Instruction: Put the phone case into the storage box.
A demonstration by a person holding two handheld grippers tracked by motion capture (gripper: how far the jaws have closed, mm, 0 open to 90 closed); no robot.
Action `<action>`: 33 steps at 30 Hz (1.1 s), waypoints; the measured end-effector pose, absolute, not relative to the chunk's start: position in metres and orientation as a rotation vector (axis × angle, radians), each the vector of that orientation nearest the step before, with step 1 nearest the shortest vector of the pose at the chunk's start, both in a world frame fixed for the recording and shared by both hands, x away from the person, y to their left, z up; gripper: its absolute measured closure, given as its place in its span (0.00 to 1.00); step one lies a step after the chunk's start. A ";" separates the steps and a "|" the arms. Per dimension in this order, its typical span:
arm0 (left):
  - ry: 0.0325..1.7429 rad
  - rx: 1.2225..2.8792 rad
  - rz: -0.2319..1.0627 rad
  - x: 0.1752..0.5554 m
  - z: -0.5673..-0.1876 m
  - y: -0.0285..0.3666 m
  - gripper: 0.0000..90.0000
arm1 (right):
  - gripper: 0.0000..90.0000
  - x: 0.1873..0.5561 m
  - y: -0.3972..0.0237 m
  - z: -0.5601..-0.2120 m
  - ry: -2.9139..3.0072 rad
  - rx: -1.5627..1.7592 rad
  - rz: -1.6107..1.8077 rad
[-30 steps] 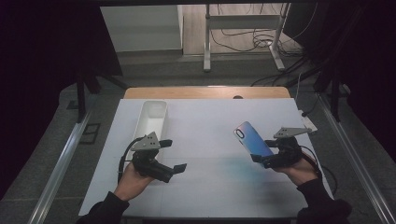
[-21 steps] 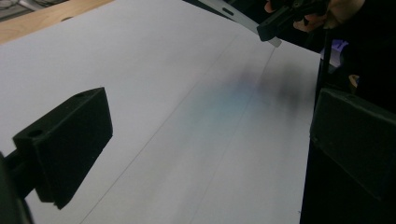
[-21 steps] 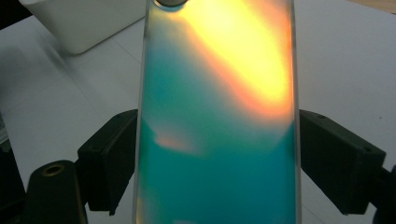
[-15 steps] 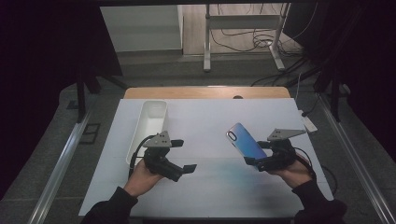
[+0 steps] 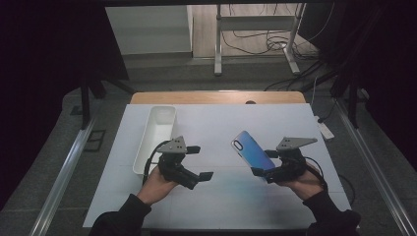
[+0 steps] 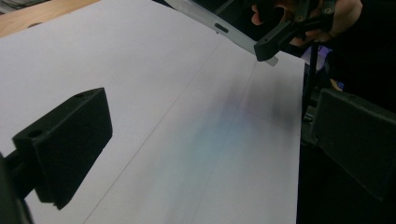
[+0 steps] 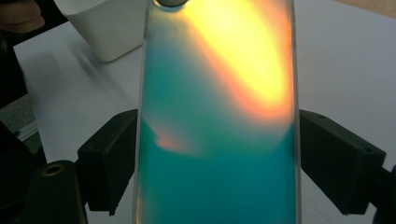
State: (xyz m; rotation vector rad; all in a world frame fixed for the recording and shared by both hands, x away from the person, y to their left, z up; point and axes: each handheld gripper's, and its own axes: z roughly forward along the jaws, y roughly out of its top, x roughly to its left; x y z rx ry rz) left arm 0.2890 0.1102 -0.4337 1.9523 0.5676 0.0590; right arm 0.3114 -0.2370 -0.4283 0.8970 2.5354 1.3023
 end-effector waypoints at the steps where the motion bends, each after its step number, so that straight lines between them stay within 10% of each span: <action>1: 0.563 1.952 0.056 0.290 -0.434 0.109 0.00 | 0.19 0.311 -0.236 -0.428 2.538 0.898 1.306; 33: 0.506 1.972 0.002 0.296 -0.428 0.079 0.00 | 0.19 0.291 -0.199 -0.420 2.604 0.724 1.420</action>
